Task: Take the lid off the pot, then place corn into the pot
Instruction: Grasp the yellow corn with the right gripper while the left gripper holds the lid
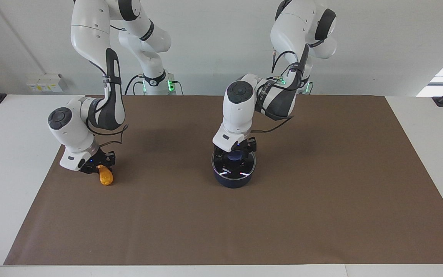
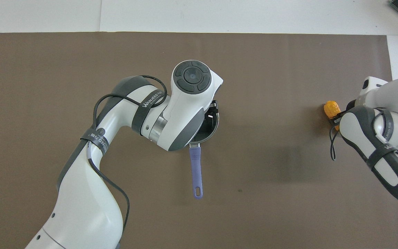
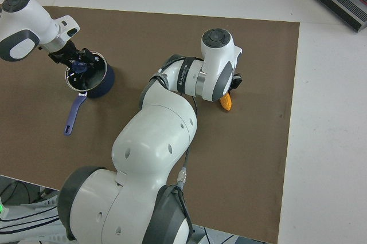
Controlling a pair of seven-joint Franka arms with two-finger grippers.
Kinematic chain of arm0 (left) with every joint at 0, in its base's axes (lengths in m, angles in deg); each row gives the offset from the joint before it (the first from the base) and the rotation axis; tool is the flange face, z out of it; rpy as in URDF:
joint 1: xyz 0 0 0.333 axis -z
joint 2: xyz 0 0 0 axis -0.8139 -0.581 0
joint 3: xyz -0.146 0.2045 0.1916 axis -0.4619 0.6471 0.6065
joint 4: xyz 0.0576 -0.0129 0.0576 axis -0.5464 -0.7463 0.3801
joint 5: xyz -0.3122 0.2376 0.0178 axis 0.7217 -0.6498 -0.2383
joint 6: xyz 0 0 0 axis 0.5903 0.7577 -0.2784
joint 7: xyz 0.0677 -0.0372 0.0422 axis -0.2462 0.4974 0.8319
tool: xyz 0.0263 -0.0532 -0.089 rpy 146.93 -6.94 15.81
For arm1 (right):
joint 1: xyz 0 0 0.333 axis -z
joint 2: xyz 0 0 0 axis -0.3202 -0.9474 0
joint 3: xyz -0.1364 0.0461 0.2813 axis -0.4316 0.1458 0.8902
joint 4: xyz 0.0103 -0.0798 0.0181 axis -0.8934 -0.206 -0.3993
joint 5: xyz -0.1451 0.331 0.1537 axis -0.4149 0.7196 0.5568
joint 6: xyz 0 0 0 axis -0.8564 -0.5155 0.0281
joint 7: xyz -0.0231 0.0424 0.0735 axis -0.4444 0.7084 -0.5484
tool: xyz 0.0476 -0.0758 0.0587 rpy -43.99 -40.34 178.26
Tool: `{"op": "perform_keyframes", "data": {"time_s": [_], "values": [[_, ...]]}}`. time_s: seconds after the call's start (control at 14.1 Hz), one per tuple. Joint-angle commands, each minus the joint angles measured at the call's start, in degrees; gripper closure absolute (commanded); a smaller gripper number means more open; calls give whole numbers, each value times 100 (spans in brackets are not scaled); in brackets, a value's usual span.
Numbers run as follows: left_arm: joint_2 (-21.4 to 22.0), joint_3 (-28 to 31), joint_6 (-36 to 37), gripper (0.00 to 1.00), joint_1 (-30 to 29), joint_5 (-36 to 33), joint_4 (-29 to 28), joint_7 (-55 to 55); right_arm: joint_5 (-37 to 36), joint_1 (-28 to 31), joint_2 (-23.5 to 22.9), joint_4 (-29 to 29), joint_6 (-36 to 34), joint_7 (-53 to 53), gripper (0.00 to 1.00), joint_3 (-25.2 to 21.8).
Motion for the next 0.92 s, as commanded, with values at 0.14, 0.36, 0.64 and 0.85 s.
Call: {"op": "perform_keyframes", "data": {"time_s": [0.14, 0.36, 0.64, 0.85], "values": [[232, 49, 52, 5, 79, 66, -230, 145, 101, -99, 112, 292, -329, -751, 100, 74], [337, 49, -45, 10, 79, 66, -458, 154, 101, -117, 165, 442, -480, -910, 100, 74], [347, 49, -63, 47, 79, 66, -485, 215, 101, -117, 173, 451, -480, -937, 100, 74], [346, 49, -45, 67, 79, 66, -476, 224, 101, -170, 252, 486, -488, -1112, 100, 83]]}}
